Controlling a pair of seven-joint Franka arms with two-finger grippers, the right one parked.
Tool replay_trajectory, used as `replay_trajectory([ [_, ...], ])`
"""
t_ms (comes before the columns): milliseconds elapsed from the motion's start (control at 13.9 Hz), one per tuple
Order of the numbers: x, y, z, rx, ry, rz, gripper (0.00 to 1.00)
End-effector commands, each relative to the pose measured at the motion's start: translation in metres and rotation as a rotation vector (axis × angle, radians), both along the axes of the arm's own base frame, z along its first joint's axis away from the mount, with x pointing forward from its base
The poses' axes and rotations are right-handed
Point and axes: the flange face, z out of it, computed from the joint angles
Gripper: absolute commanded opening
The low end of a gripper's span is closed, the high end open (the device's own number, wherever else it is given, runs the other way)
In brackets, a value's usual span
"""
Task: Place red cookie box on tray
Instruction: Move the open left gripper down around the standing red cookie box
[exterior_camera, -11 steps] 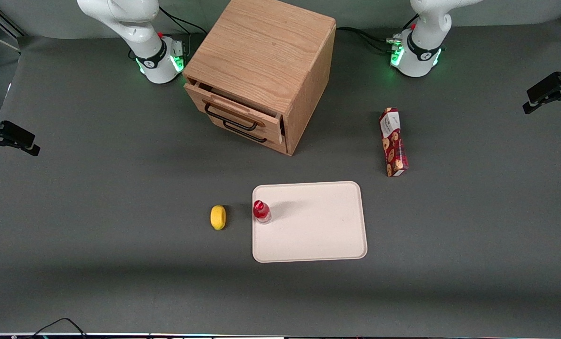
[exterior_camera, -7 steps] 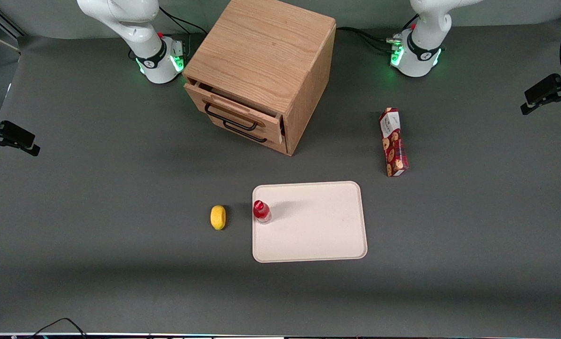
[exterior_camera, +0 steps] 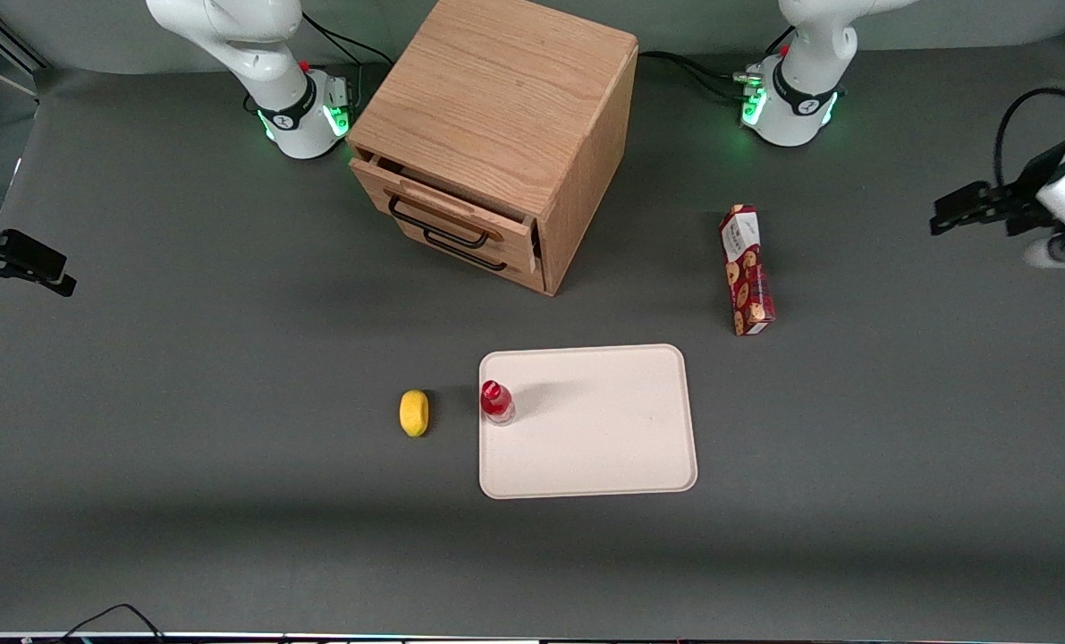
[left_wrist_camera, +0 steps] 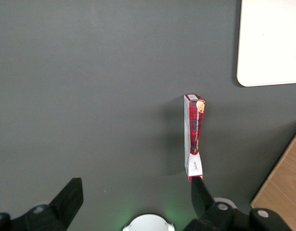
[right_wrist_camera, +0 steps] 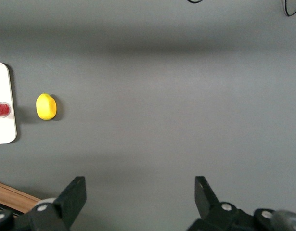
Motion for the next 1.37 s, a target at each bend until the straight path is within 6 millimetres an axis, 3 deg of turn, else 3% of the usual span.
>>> replay_trajectory([
  [0,-0.004,-0.006,-0.046,0.026,-0.010,0.067,1.00],
  [72,-0.006,-0.018,-0.065,0.038,-0.001,0.121,1.00],
  [289,-0.019,-0.030,-0.118,0.049,-0.013,0.146,1.00],
  [361,-0.026,-0.048,-0.140,0.050,-0.019,0.125,1.00],
  [505,-0.049,-0.078,-0.186,0.067,-0.044,0.132,1.00],
  [649,-0.071,-0.087,-0.223,0.067,-0.073,0.131,1.00],
  [1082,-0.115,-0.117,-0.279,0.067,-0.115,0.138,1.00],
  [1299,-0.134,-0.118,-0.301,0.062,-0.119,0.141,1.00],
])
